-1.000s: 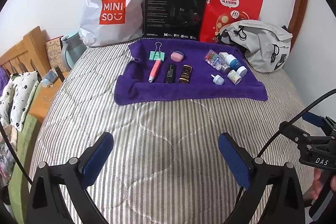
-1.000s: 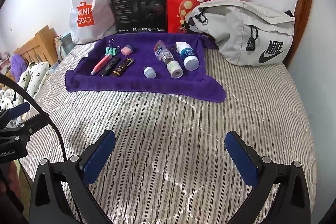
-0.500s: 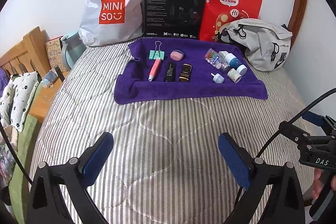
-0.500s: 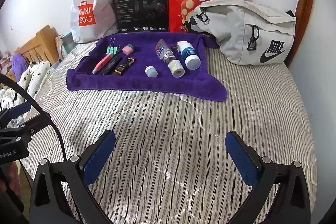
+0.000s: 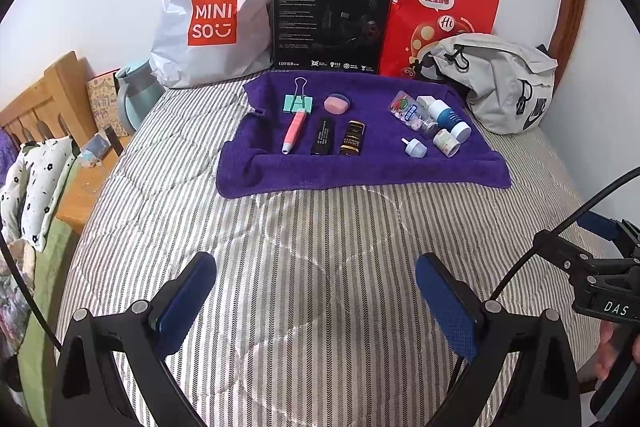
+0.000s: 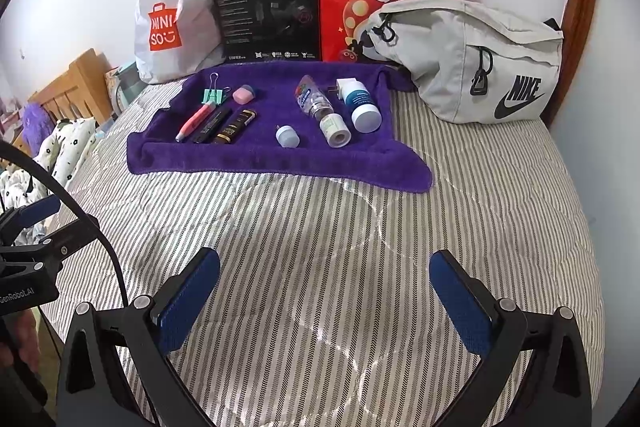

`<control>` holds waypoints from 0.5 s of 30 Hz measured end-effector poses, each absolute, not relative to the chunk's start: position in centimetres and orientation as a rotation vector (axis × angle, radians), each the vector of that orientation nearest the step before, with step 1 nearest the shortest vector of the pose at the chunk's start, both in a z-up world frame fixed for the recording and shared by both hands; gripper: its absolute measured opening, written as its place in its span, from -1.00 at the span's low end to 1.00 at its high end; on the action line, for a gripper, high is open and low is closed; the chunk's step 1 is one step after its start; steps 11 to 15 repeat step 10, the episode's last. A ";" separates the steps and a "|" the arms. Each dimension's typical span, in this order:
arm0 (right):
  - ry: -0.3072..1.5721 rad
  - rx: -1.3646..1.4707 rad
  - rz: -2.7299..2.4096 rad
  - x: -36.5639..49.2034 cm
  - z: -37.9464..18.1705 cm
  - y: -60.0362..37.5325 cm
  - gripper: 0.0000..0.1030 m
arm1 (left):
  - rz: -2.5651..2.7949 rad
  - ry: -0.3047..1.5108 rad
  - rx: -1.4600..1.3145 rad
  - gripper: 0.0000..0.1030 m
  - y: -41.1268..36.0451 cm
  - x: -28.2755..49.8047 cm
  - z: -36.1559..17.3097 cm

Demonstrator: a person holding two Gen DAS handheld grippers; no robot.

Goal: Organize rigid objects

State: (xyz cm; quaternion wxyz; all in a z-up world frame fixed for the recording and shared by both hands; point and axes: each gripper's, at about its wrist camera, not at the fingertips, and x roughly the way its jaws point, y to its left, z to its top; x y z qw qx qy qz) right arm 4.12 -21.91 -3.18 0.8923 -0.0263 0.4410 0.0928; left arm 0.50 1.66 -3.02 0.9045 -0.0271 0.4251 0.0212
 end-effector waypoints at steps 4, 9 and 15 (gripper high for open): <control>0.918 -0.054 0.195 4.1 -3.2 -21.9 1.00 | 0.047 0.880 -0.056 0.96 1.6 0.5 -3.1; 0.919 -0.049 0.198 4.0 -3.2 -21.9 1.00 | 0.052 0.880 -0.053 0.97 1.5 0.6 -3.1; 0.918 -0.047 0.200 4.1 -3.2 -21.9 1.00 | 0.060 0.877 -0.049 0.97 1.5 0.6 -3.1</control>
